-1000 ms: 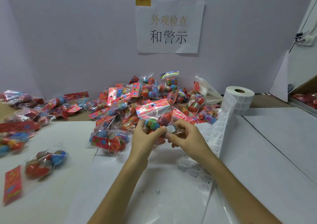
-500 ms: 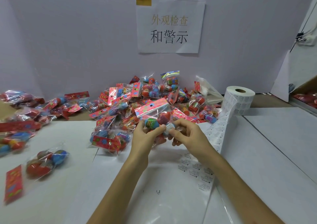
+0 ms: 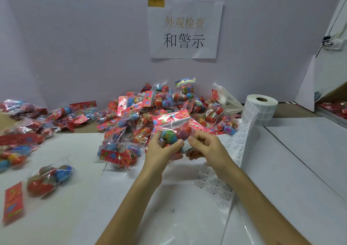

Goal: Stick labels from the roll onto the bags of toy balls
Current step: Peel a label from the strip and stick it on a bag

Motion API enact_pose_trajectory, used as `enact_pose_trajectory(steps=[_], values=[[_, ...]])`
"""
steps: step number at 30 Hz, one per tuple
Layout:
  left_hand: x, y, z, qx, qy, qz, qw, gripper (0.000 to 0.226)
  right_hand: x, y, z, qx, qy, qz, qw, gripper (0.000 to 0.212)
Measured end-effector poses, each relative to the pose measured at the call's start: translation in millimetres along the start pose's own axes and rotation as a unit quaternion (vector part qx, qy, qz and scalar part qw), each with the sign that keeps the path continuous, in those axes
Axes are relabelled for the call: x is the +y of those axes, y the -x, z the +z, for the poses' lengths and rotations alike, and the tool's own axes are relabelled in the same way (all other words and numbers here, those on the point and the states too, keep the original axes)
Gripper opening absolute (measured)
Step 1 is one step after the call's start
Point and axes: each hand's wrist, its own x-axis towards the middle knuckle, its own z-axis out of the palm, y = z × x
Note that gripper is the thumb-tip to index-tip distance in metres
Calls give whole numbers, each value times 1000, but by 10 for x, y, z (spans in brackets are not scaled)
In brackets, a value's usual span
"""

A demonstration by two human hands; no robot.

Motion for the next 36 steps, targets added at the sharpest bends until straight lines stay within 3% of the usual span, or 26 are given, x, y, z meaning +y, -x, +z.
enact_pose_trajectory(steps=[8,13,20,23,27,30,36], values=[[56,31,5,0,66,-22,998,88,-43,19,35,28,-32,0,999,22],[60,33,-18,28,155,-36,987,69,-71,40,73,11,-26,-20,999,16],[53,39,-42,-25,257,-115,959,65,-51,88,151,48,87,-98,990,23],[41,31,-40,-28,250,-114,961,68,-66,91,146,48,68,-93,992,18],[49,39,-31,-5,162,-70,984,77,-78,94,132,61,70,-74,993,20],[33,43,-23,5,107,-53,993,69,-77,105,125,56,99,-76,991,20],[51,36,-25,11,180,-55,982,77,-59,97,127,39,130,-93,986,21]])
